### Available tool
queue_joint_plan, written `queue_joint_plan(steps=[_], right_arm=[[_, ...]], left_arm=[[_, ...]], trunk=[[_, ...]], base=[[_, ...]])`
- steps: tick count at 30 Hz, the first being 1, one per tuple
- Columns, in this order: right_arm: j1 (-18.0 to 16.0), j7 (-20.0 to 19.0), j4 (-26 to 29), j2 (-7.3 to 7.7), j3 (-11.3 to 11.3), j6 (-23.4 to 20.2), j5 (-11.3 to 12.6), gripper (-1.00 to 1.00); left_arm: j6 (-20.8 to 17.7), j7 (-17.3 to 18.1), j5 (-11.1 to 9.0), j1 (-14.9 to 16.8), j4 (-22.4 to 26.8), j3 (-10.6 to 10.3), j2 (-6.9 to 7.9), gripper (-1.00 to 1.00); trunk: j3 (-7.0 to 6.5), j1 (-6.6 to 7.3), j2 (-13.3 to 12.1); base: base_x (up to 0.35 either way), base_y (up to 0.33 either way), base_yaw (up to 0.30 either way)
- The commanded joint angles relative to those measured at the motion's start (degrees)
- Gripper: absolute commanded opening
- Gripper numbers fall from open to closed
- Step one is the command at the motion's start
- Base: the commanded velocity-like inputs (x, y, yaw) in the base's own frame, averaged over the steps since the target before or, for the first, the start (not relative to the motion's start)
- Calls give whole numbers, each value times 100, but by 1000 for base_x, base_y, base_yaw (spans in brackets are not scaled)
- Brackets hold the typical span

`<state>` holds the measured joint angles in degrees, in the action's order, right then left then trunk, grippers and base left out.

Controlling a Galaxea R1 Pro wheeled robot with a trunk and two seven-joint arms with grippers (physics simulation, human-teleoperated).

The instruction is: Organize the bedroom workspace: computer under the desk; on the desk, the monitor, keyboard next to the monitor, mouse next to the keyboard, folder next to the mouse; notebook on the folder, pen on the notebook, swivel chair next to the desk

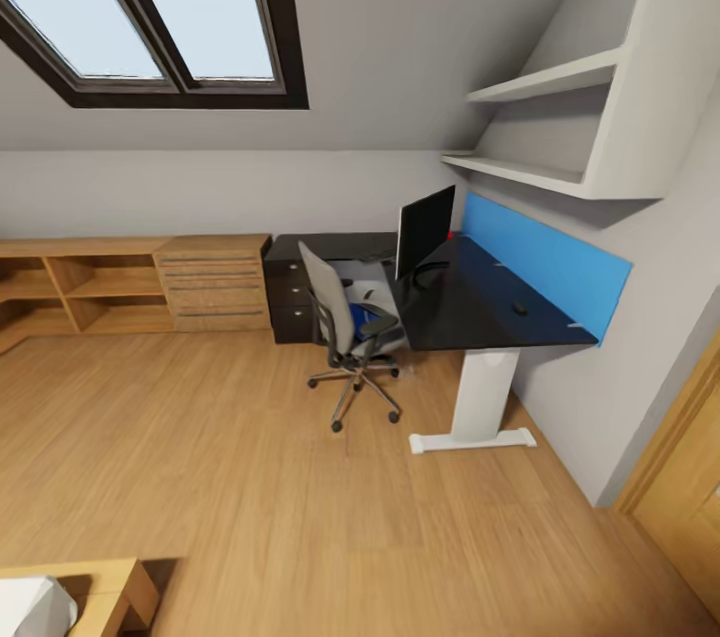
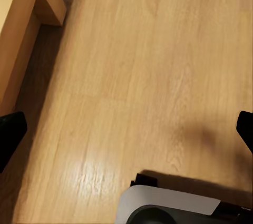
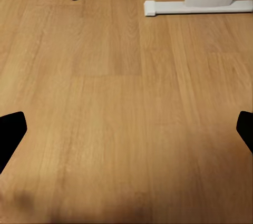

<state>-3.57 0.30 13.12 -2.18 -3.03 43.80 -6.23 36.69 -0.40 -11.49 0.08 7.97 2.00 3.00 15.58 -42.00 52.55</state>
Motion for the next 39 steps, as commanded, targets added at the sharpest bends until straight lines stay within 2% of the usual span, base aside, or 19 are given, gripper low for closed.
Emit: queue_joint_plan(steps=[1, 11, 19, 20, 22, 39], right_arm=[[-3, 4, -2, -12, -37, 18, -49, 100], [-3, 12, -39, -137, -56, 1, -37, 100], [-3, 6, -98, -141, -64, -3, -43, 100], [-3, 18, -425, -151, -60, -3, -34, 100], [-3, 22, -530, -146, -65, -18, -28, 100], [-3, 14, -541, -143, -56, -4, -45, 100]], left_arm=[[8, -4, 15, 1, 3, 17, -1, 100], [-1, -4, 15, 1, 3, 18, -1, 100], [-13, -4, 15, 1, 3, 19, 4, 100], [-15, -8, 15, 1, 3, 26, 6, 100], [-13, -9, 15, 1, 3, 28, 8, 100], [-13, -9, 15, 1, 3, 28, 6, 100]], trunk=[[7, -4, 4], [7, -4, 4], [7, -4, 4], [7, -4, 4], [7, -4, 4], [7, -4, 4]], base=[[290, 153, -45], [305, 55, -9], [81, -11, 0], [294, 0, 0], [318, 33, 0], [329, 110, 0]])
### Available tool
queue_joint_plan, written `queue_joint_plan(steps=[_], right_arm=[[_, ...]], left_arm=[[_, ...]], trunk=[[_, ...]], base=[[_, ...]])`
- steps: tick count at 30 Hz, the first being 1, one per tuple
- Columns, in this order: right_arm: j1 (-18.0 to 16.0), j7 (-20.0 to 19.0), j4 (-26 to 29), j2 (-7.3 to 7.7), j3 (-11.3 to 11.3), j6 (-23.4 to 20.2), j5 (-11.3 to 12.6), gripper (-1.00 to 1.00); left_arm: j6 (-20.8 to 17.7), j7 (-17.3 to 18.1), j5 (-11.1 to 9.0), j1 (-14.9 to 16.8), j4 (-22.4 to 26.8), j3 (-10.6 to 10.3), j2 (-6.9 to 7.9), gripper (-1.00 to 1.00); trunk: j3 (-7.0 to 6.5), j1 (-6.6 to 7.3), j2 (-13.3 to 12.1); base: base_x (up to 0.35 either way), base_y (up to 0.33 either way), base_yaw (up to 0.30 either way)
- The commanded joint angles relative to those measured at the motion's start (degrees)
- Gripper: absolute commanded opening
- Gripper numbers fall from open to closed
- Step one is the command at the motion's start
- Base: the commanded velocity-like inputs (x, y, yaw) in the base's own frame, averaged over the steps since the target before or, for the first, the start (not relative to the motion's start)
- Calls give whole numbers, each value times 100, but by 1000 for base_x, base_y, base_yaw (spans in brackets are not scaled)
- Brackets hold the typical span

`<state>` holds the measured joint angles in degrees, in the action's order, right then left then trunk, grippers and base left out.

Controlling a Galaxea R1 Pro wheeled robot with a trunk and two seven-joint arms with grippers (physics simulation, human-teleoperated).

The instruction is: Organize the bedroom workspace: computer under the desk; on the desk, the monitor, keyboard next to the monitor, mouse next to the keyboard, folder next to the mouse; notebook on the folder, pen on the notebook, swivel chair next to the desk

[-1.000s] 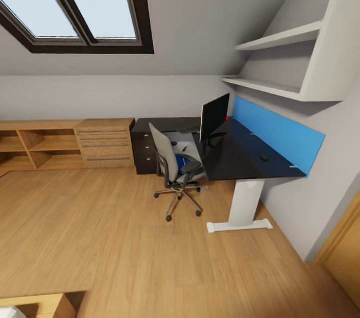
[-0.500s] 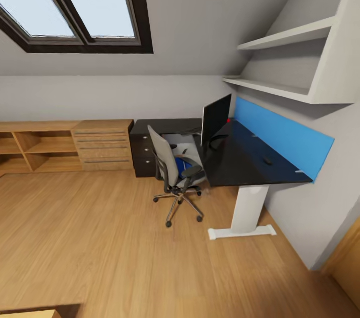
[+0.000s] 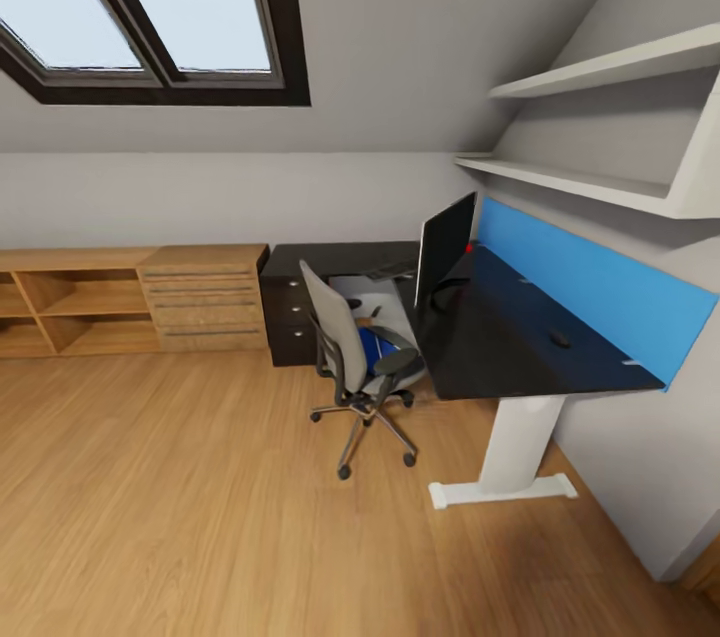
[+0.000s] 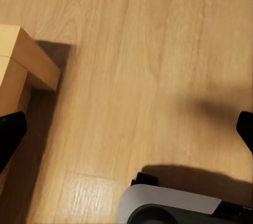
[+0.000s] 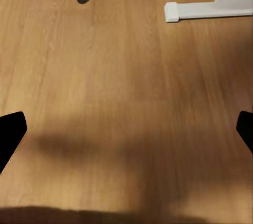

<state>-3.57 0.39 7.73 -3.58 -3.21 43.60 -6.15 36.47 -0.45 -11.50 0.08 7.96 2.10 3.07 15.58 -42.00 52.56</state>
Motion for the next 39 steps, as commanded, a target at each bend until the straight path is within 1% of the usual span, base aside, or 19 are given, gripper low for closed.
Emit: queue_joint_plan(steps=[1, 7, 15, 21, 39], right_arm=[[-3, 4, -2, -4, -38, 16, -53, 100], [-3, 17, 0, -21, -39, 17, -45, 100], [-3, 30, 1, -35, -40, 17, -44, 100], [-3, 31, 1, -37, -40, 17, -50, 100], [-3, 6, 0, -14, -31, 17, -61, 100]], left_arm=[[9, -3, 16, 1, 3, 19, -1, 100], [9, -6, 16, 1, 3, 19, -1, 100], [9, -8, 16, 1, 3, 19, -1, 100], [9, -7, 16, 1, 3, 19, 1, 100], [5, -8, 16, 1, 3, 19, 0, 100]], trunk=[[6, -4, 4], [6, -4, 4], [7, -4, 4], [16, -4, 4], [18, -4, 4]], base=[[329, 126, 0], [315, 56, 56], [109, 3, 262], [278, 0, 174], [325, 0, 11]])
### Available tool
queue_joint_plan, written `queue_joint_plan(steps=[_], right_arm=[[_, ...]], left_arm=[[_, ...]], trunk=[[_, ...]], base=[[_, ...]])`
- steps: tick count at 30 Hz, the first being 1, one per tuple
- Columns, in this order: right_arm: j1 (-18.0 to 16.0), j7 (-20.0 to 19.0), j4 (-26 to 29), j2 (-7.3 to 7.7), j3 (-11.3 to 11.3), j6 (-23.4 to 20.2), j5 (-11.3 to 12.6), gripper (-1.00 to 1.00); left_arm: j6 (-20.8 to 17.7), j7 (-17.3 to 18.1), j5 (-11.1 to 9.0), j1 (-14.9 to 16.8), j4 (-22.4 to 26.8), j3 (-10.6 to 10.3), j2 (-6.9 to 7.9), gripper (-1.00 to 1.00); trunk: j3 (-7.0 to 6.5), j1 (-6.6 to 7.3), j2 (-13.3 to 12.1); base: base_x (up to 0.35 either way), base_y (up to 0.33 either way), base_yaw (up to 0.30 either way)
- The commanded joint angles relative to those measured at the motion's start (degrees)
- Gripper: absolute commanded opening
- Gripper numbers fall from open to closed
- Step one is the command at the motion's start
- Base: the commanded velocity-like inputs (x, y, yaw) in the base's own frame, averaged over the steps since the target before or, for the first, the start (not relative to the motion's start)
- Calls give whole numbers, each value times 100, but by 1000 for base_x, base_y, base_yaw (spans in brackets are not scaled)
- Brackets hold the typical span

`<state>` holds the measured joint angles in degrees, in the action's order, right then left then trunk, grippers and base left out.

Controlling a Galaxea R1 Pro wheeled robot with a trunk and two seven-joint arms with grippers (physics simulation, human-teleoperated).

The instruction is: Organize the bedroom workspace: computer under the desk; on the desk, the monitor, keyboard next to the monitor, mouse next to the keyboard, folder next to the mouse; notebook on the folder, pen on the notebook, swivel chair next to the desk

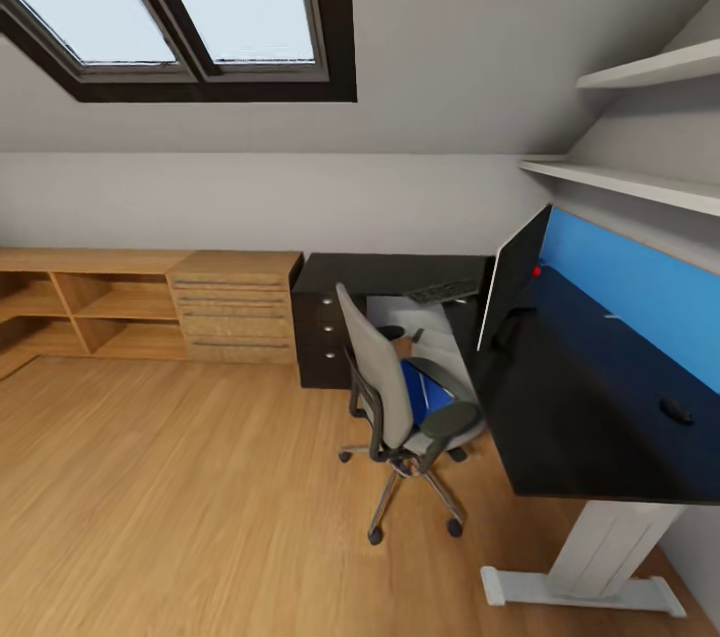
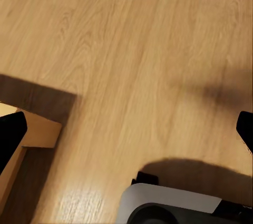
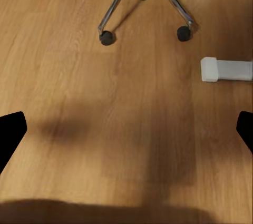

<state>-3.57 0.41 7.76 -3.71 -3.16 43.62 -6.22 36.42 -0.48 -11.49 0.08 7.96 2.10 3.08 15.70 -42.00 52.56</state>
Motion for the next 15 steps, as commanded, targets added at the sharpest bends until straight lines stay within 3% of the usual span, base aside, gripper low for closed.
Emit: queue_joint_plan(steps=[1, 11, 15], right_arm=[[-3, 4, -2, -1, -36, 15, -54, 100], [-3, 3, -11, 10, -30, 15, -54, 100], [-5, 56, 87, -19, -36, -2, -44, 100]], left_arm=[[9, -5, 16, 1, 3, 18, -1, 100], [6, -5, 16, 1, 3, 18, 0, 100], [-73, -6, 26, 1, -95, -7, -99, 100]], trunk=[[6, -4, 4], [6, -4, 4], [6, -4, 4]], base=[[327, 0, 0], [323, 0, 0], [31, 0, 0]])
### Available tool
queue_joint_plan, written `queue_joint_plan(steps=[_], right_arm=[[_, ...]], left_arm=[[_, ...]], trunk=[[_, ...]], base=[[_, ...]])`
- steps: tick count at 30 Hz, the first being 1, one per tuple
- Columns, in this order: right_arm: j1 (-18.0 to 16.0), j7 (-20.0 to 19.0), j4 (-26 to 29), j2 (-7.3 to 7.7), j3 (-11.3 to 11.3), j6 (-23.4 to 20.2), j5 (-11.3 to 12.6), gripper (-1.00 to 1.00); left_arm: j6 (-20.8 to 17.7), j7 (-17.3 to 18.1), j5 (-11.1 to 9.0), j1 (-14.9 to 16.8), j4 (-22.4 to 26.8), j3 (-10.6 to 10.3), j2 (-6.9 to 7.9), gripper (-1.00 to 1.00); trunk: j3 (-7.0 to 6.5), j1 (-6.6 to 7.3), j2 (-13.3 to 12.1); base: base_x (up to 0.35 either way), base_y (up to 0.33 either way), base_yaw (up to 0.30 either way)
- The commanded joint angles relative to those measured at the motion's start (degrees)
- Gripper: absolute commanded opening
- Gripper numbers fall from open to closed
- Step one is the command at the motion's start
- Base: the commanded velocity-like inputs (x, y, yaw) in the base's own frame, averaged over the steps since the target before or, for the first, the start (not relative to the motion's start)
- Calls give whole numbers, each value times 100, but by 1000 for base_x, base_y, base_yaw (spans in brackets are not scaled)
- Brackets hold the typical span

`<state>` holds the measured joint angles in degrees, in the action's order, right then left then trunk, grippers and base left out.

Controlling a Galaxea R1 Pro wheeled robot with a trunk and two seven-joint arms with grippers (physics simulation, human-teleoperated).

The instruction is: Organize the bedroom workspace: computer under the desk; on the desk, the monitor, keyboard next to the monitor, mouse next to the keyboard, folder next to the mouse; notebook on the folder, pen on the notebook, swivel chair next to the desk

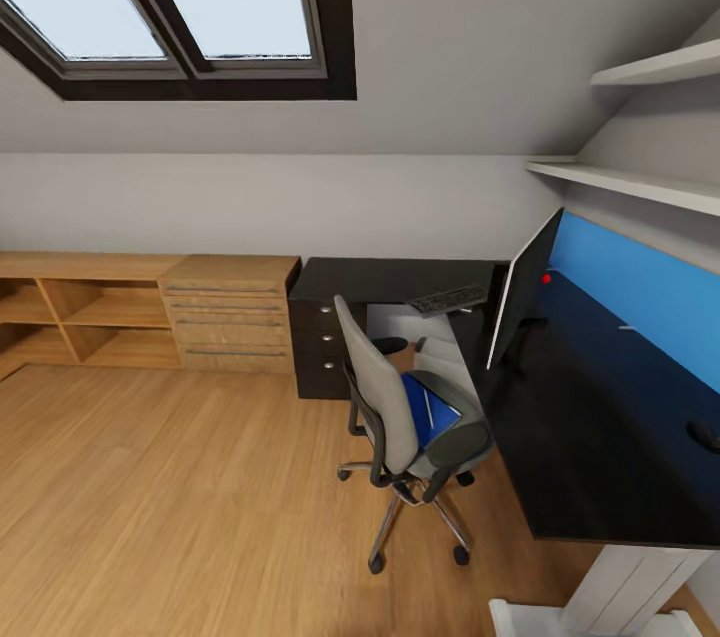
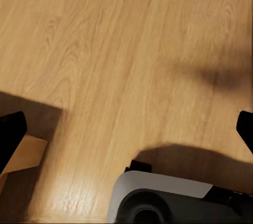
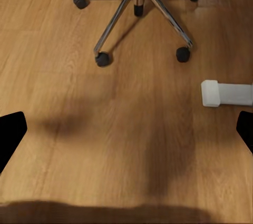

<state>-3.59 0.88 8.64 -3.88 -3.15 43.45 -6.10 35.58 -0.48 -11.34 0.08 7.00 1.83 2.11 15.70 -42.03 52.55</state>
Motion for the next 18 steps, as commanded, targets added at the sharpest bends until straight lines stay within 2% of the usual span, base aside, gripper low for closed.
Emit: queue_joint_plan(steps=[1, 5, 18], right_arm=[[-3, 9, 31, -2, -37, 15, -56, 100], [-7, -13, 31, -15, -28, 18, -62, 100], [-10, -45, -29, -34, -7, 15, -74, 100]], left_arm=[[10, -5, 11, 1, -30, 20, -34, 100], [10, -21, 10, 1, -159, 35, -158, 100], [19, -31, 9, 1, -426, 63, -124, 100]], trunk=[[7, -1, 5], [60, -67, 125], [294, -352, 646]], base=[[0, 0, 0], [0, 0, 0], [0, 0, 0]])
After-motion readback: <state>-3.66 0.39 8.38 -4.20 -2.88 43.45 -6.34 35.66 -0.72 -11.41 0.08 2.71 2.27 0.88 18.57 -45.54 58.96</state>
